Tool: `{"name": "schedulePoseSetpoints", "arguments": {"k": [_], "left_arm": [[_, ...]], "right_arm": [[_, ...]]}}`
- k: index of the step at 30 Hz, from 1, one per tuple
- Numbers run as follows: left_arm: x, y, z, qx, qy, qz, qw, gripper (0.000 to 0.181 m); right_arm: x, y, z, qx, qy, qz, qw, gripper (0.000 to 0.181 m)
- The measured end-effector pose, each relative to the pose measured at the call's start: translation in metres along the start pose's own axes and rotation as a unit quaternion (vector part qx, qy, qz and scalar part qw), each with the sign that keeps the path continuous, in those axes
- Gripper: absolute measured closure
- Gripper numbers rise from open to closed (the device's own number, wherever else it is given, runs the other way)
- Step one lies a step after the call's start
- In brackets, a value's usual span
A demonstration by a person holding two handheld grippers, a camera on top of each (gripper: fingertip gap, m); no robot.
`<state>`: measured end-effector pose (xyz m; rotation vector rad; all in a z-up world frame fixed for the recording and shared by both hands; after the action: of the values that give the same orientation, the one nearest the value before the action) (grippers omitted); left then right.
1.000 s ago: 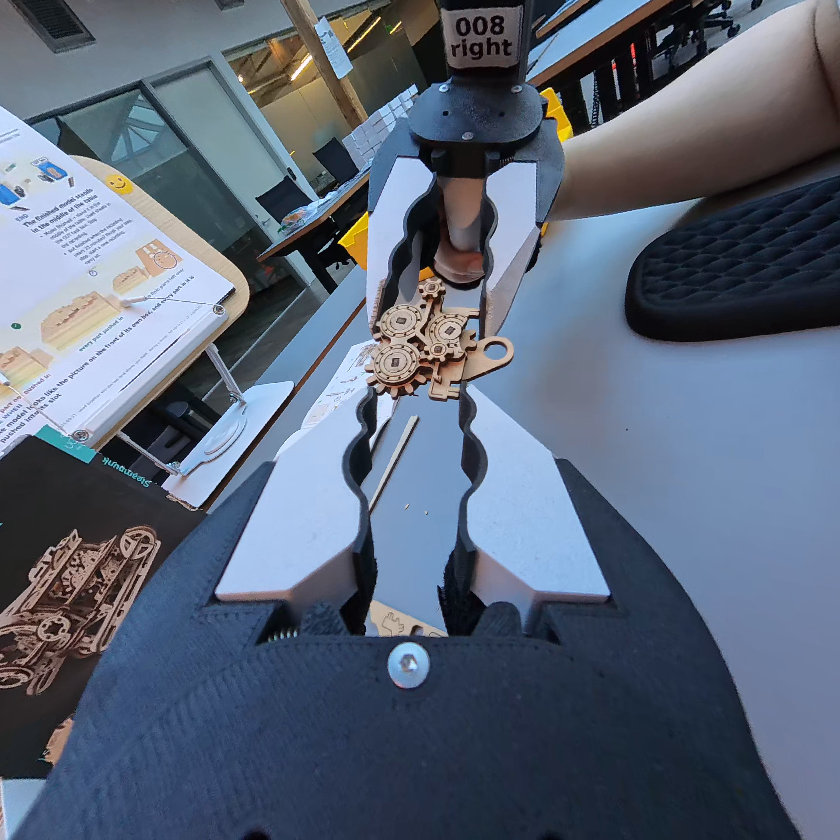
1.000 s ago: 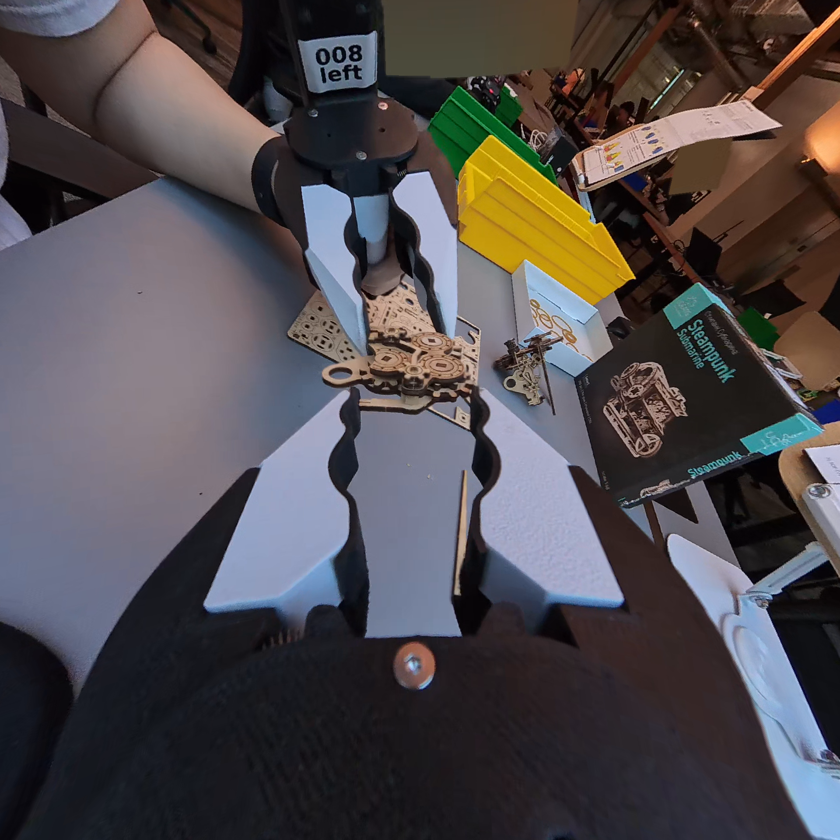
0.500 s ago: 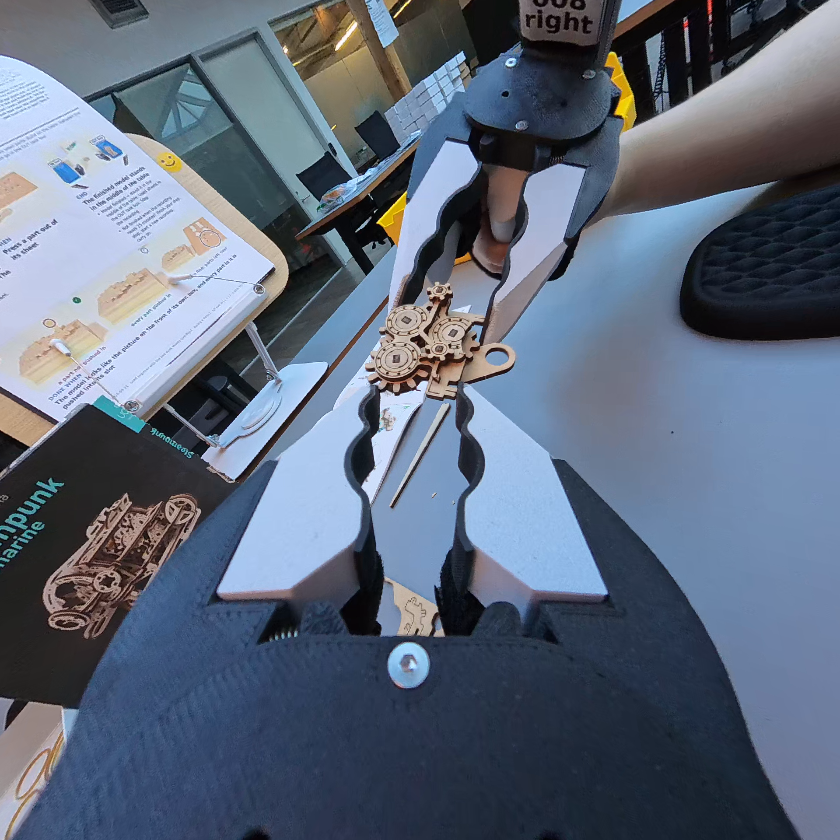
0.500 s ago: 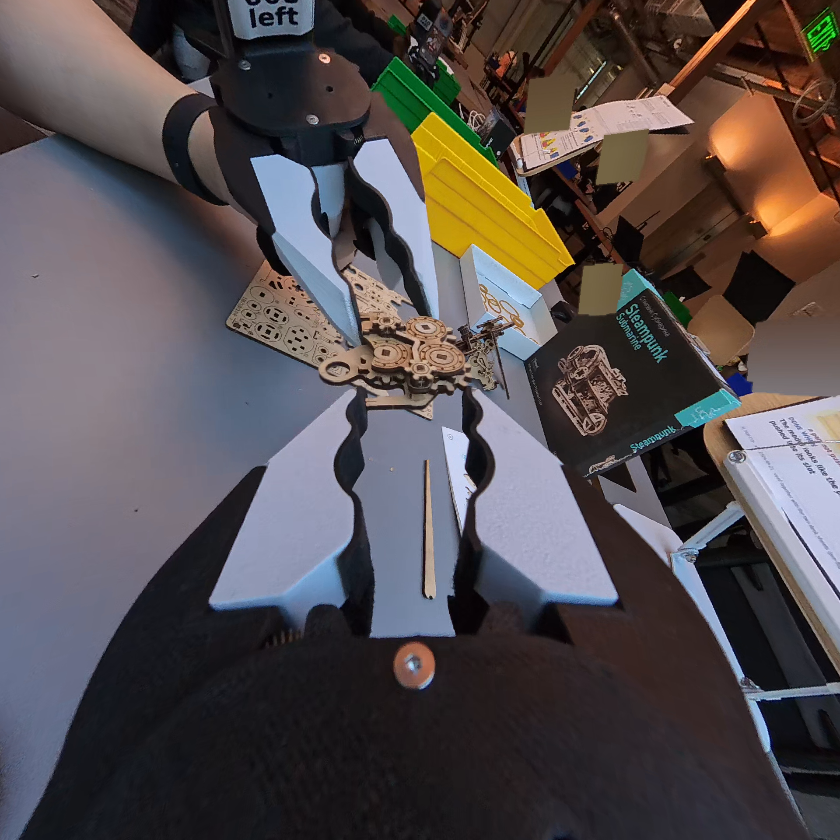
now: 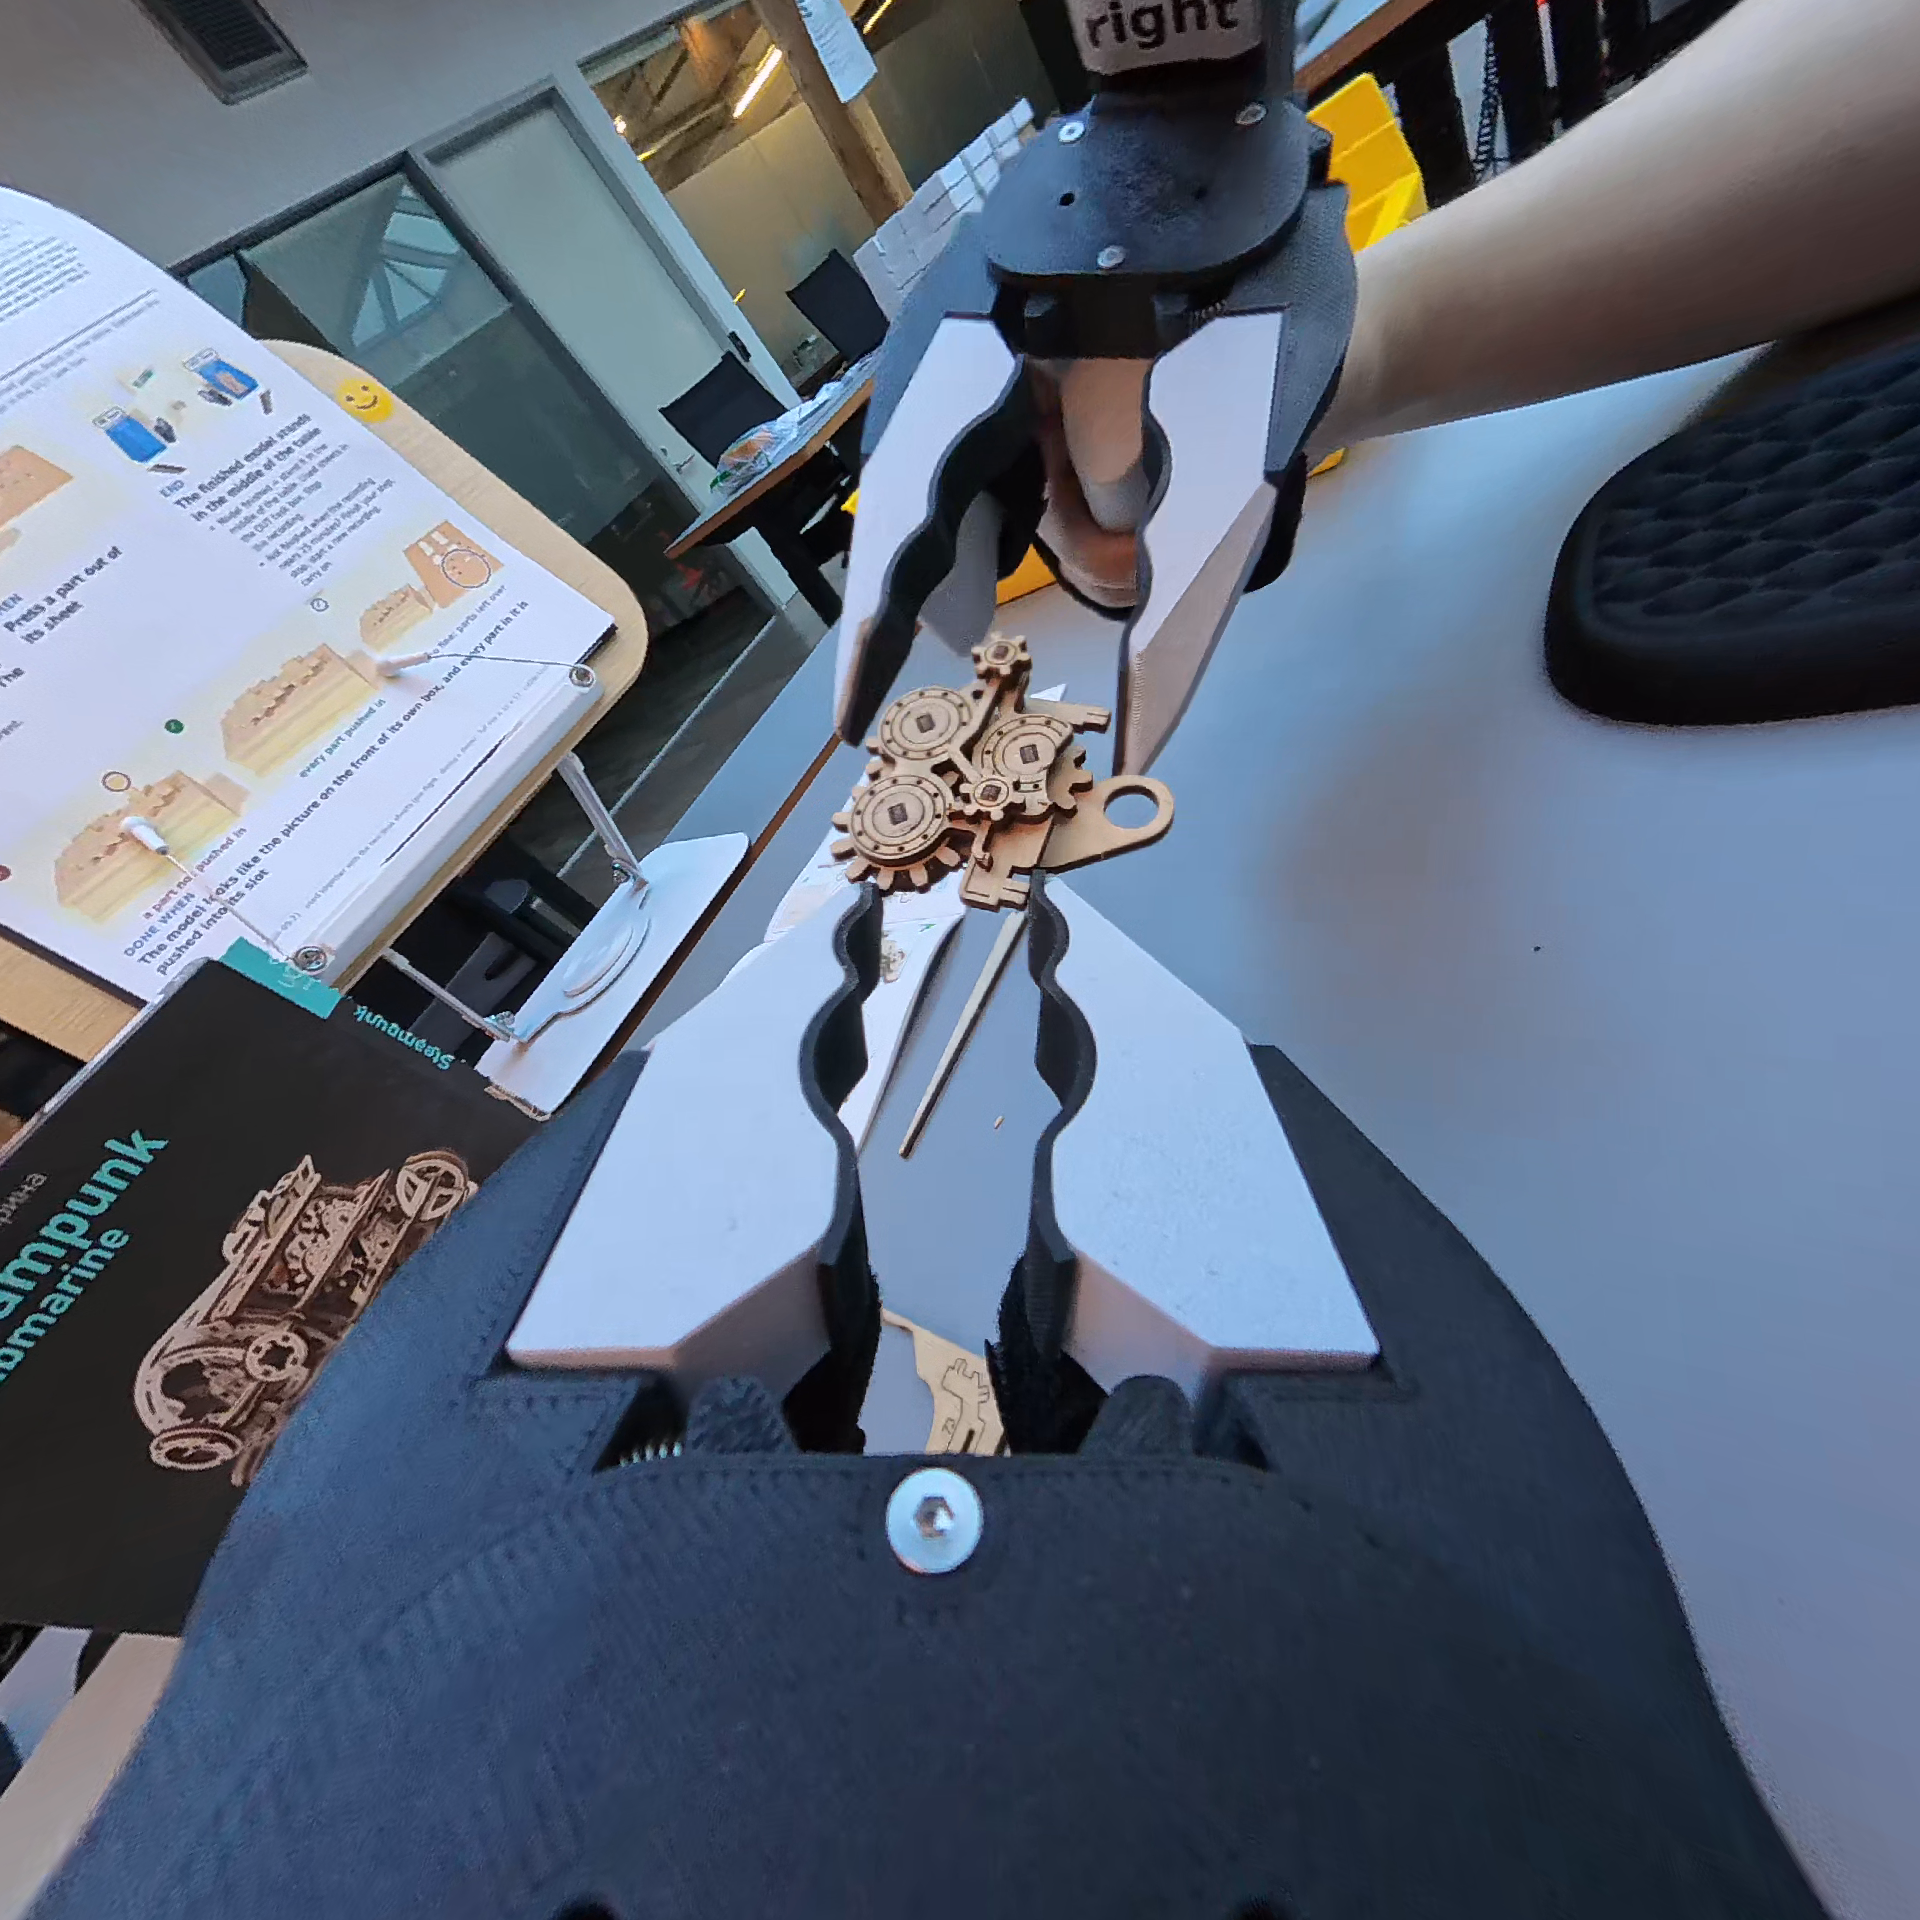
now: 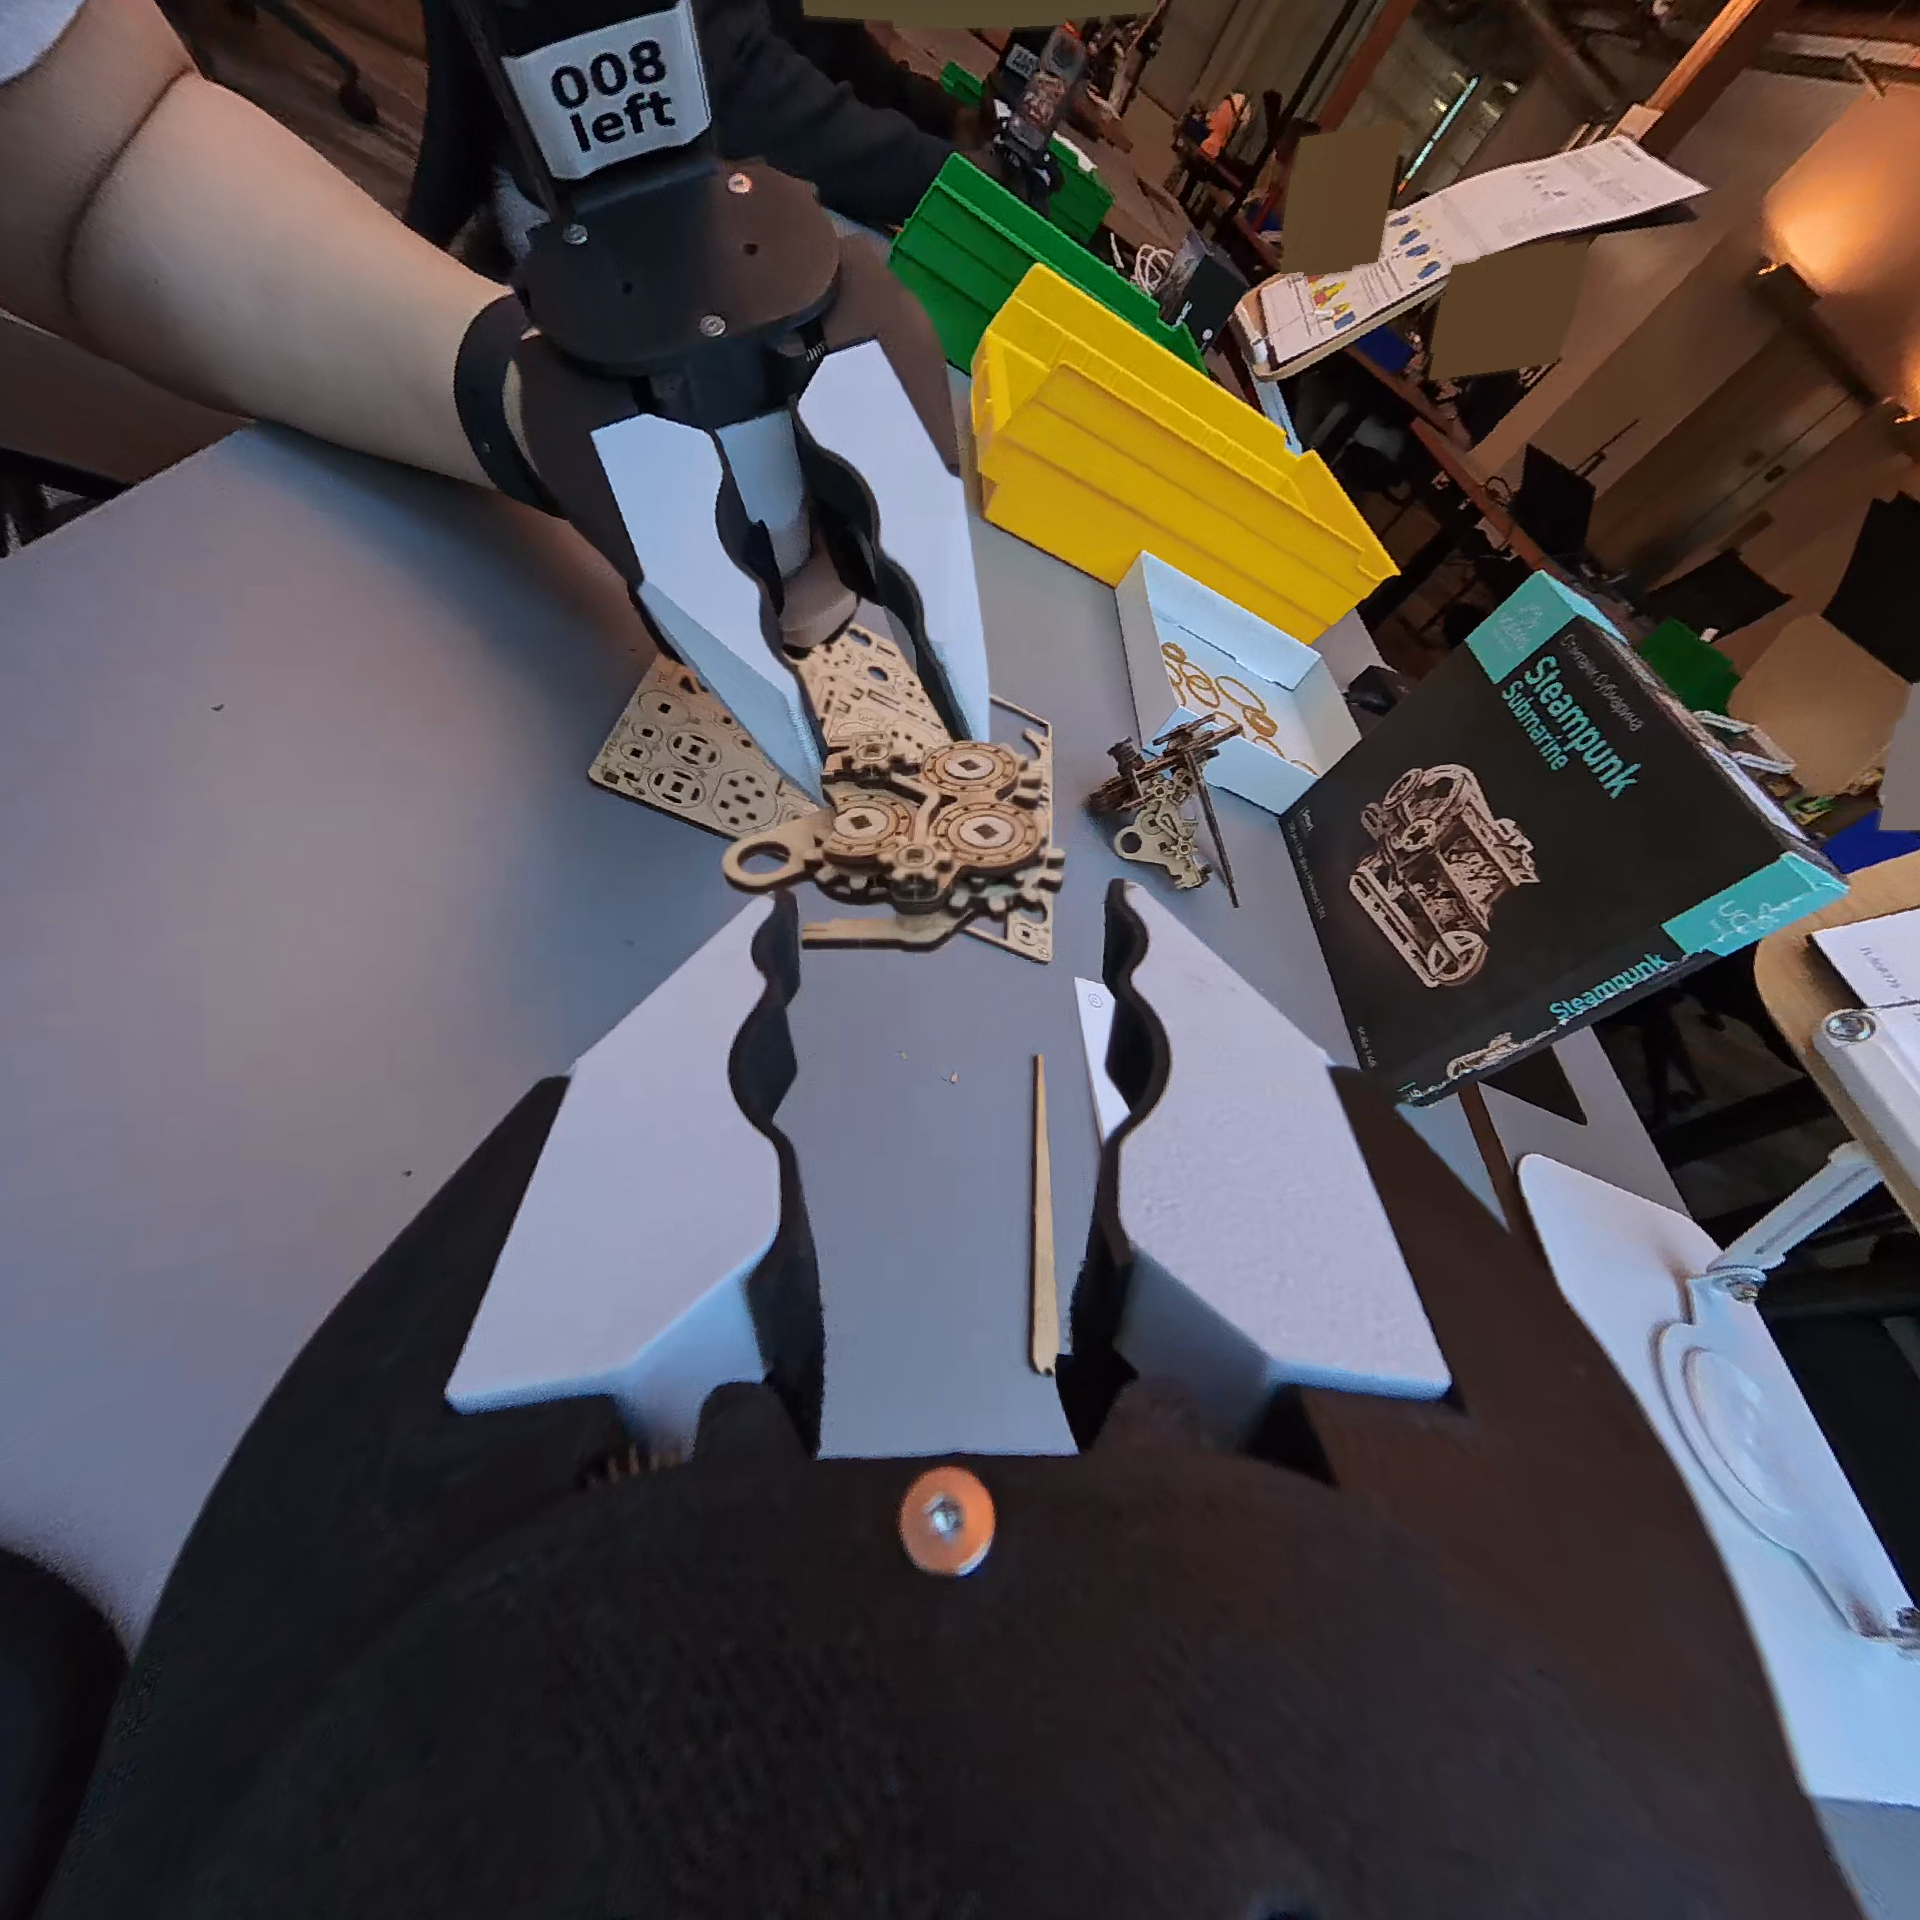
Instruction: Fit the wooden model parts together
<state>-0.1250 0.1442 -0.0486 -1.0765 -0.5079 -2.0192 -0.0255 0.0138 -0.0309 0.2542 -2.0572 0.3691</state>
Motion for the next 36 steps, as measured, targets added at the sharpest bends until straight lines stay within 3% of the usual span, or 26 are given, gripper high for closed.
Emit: {"name": "schedulePoseSetpoints", "arguments": {"k": [3,7,10,15,23,36], "left_arm": [[0.002,-0.001,-0.002,-0.001,0.006,-0.010,1.000,0.155],[0.002,-0.001,-0.002,-0.001,0.002,-0.017,1.000,0.153],[0.001,-0.001,0.002,0.016,-0.017,-0.015,1.000,0.137],[0.004,-0.002,-0.002,-0.007,-0.013,-0.037,0.999,0.147],[0.006,-0.003,-0.008,-0.037,0.000,-0.043,0.998,0.146],[0.000,-0.004,0.007,0.037,0.010,-0.004,0.999,0.158]], "right_arm": [[0.001,0.000,0.004,0.010,-0.011,-0.005,1.000,0.133],[0.003,-0.001,0.004,0.006,-0.025,-0.007,1.000,0.133],[0.003,-0.001,0.005,0.008,-0.030,-0.010,0.999,0.133],[0.005,-0.003,0.006,0.024,-0.017,-0.026,0.999,0.134],[0.002,-0.004,0.009,0.054,0.006,-0.036,0.998,0.134],[0.006,0.002,0.002,-0.068,-0.043,-0.031,0.996,0.147]]}}
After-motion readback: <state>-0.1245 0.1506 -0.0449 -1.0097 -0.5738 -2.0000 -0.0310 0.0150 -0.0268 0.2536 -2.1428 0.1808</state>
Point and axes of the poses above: each gripper's, where its closed fingertips meet, y out along the fingers, x out of its top, z = x × y across the jaws, the point moved 8 cm from there along -y, back along the fingers, and after that the axes turned 9 degrees about -z, right-handed, at the moved point
